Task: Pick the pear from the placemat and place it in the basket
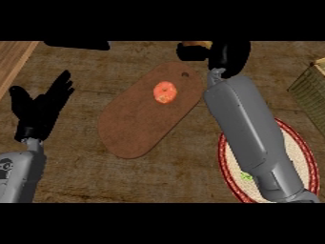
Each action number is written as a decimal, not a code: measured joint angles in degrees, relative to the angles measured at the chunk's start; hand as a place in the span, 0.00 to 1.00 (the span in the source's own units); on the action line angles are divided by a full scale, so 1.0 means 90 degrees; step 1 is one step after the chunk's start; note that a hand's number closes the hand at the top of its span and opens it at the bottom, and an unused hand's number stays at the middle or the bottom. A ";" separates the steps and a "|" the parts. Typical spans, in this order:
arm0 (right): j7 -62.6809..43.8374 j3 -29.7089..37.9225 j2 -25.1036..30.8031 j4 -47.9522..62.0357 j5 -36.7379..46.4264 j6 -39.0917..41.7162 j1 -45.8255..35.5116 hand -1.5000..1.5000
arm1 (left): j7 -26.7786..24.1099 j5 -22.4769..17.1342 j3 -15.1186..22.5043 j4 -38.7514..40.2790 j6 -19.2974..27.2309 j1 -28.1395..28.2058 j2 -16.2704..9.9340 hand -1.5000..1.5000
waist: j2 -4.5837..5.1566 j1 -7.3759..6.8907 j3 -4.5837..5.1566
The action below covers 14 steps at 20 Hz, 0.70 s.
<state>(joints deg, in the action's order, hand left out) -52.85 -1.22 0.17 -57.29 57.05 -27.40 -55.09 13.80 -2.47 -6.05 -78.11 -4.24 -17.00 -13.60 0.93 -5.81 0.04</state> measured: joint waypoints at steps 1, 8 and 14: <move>-0.0132 -0.0050 0.0001 0.0161 0.0148 -0.0151 -0.0253 1.00 | 0.0014 -0.0011 -0.0034 -0.0016 -0.0018 0.0006 -0.0049 0.50 | -0.0007 0.0025 0.0002; -0.0886 0.0065 0.0037 0.1247 0.1147 -0.0337 -0.1886 1.00 | 0.0013 0.0002 -0.0130 -0.0065 0.0087 0.0190 -0.0044 0.50 | -0.0054 0.0287 0.0009; -0.1062 0.0569 0.0450 0.2022 0.1610 -0.0209 -0.2836 1.00 | -0.0056 -0.0063 -0.0247 -0.0093 0.0027 0.0291 -0.0123 0.50 | -0.0056 0.0398 0.0008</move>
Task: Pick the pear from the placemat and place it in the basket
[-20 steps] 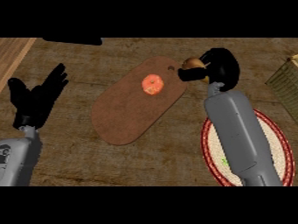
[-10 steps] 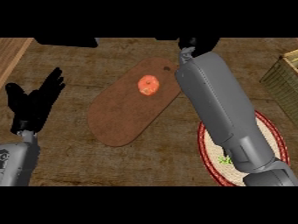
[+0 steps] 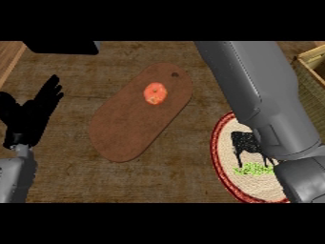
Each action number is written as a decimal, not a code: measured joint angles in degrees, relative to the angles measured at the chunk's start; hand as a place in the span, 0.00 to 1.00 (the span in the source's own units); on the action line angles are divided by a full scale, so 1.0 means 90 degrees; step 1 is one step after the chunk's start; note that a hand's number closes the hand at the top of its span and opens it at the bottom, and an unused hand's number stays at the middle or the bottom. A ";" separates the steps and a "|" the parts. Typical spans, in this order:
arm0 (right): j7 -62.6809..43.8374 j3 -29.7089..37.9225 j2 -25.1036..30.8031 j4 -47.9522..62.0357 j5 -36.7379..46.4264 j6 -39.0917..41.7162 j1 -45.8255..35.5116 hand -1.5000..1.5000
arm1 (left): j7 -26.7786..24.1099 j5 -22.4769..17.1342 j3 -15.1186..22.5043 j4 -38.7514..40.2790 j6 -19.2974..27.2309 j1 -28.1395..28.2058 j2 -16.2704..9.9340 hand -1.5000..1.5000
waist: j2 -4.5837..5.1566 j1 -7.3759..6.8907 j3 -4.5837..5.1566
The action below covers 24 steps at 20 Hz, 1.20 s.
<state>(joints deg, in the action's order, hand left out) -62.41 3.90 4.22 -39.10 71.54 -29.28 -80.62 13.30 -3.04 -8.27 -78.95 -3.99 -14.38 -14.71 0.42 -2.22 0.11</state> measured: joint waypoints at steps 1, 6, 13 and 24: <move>0.0002 0.0082 0.0092 0.0129 0.0053 0.0006 -0.0129 1.00 | -0.0008 0.0038 0.0027 -0.0022 0.0048 0.0025 0.0041 0.50 | 0.0001 0.0007 -0.0002; 0.0125 0.0435 0.0622 0.0795 0.0287 -0.0079 -0.0610 1.00 | -0.0010 0.0001 -0.0051 0.0077 0.0001 -0.0057 -0.0022 0.50 | 0.0026 0.0013 -0.0002; 0.0094 0.0708 0.1349 0.1554 0.0730 -0.0086 -0.0884 1.00 | -0.0013 0.0034 -0.0041 0.0061 0.0009 -0.0039 -0.0013 0.50 | 0.0032 0.0011 -0.0002; 0.0275 0.1052 0.2341 0.1868 0.0918 -0.0078 -0.0477 1.00 | -0.0216 0.0024 -0.0140 0.0159 -0.0019 0.0101 -0.0014 0.50 | -0.0009 0.0139 -0.0009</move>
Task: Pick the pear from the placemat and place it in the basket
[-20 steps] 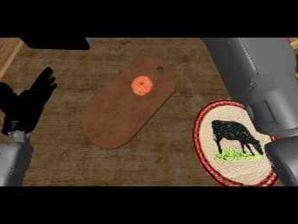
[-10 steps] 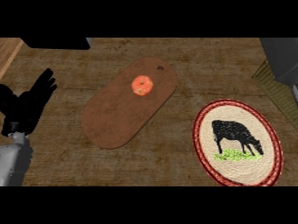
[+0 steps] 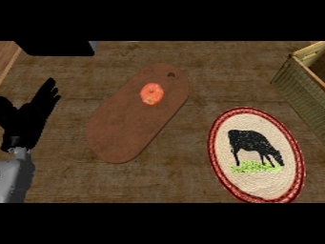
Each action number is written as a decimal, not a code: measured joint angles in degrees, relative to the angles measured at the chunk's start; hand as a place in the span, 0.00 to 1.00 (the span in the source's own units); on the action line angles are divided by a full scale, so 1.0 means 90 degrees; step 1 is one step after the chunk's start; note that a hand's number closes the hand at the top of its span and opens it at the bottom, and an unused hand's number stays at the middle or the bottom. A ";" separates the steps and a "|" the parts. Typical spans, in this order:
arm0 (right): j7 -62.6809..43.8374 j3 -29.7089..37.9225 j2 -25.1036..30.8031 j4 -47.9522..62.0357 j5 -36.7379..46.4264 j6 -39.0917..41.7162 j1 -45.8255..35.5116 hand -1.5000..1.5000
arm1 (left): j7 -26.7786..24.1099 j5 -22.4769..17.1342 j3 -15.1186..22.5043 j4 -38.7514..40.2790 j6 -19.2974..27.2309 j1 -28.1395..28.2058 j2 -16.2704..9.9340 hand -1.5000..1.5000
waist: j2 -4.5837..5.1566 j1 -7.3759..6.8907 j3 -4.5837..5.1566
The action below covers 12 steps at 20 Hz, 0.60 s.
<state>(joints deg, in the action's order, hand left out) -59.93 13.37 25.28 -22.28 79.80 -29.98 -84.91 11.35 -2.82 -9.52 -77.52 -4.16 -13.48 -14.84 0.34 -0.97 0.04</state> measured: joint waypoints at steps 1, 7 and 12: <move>0.0023 0.0004 -0.0018 -0.0057 -0.0005 -0.0011 0.0119 1.00 | 0.0010 0.0041 0.0028 -0.0007 0.0053 0.0015 0.0044 0.50 | -0.0010 0.0020 -0.0001; 0.0290 0.0185 0.0177 -0.0394 -0.0241 -0.0160 0.0790 1.00 | 0.0044 0.0093 0.0032 -0.0056 0.0112 0.0015 0.0069 0.50 | -0.0028 0.0068 -0.0004; 0.0600 0.0413 0.0363 -0.0663 -0.0577 -0.0395 0.1345 1.00 | 0.0083 0.0040 -0.0020 0.0019 0.0036 -0.0059 0.0027 0.50 | -0.0024 0.0067 -0.0005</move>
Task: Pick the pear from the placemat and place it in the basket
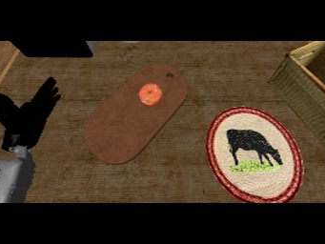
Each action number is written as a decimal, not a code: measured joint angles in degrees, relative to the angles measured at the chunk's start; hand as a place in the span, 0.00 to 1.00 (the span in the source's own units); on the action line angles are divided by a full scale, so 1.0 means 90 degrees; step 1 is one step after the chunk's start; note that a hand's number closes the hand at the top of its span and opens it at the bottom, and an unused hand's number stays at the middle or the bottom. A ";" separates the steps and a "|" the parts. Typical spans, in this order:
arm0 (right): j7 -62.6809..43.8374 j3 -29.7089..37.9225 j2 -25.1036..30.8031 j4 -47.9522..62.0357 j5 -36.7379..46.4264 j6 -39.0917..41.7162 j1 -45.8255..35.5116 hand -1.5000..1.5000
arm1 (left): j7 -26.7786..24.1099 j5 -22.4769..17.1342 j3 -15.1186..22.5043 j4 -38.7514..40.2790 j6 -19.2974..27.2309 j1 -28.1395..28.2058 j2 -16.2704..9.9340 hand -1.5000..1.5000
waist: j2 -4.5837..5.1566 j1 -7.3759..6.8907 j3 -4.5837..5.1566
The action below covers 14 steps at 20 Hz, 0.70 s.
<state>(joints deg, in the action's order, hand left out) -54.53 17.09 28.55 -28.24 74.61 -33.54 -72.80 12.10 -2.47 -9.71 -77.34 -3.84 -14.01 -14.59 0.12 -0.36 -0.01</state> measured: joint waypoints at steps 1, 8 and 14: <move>0.0082 0.0033 -0.0003 -0.0071 -0.0068 -0.0070 0.0157 1.00 | -0.0011 0.0020 0.0011 -0.0045 0.0011 0.0063 0.0011 0.50 | -0.0003 -0.0001 0.0000; -0.0283 0.0274 0.0167 -0.0266 0.0075 -0.0596 0.0869 0.00 | 0.0010 0.0019 0.0019 -0.0270 -0.0024 0.0245 0.0008 0.50 | 0.0001 -0.0019 -0.0001; 0.0305 0.0437 0.0346 -0.0371 -0.0390 -0.0796 0.1004 0.00 | 0.0115 0.0024 0.0033 -0.0347 -0.0013 0.0216 0.0046 0.50 | 0.0008 -0.0036 -0.0001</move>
<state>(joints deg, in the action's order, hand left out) -51.79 21.03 31.67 -31.58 71.10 -40.70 -63.77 13.13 -2.25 -9.41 -80.47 -3.95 -12.07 -14.17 0.19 -0.68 -0.02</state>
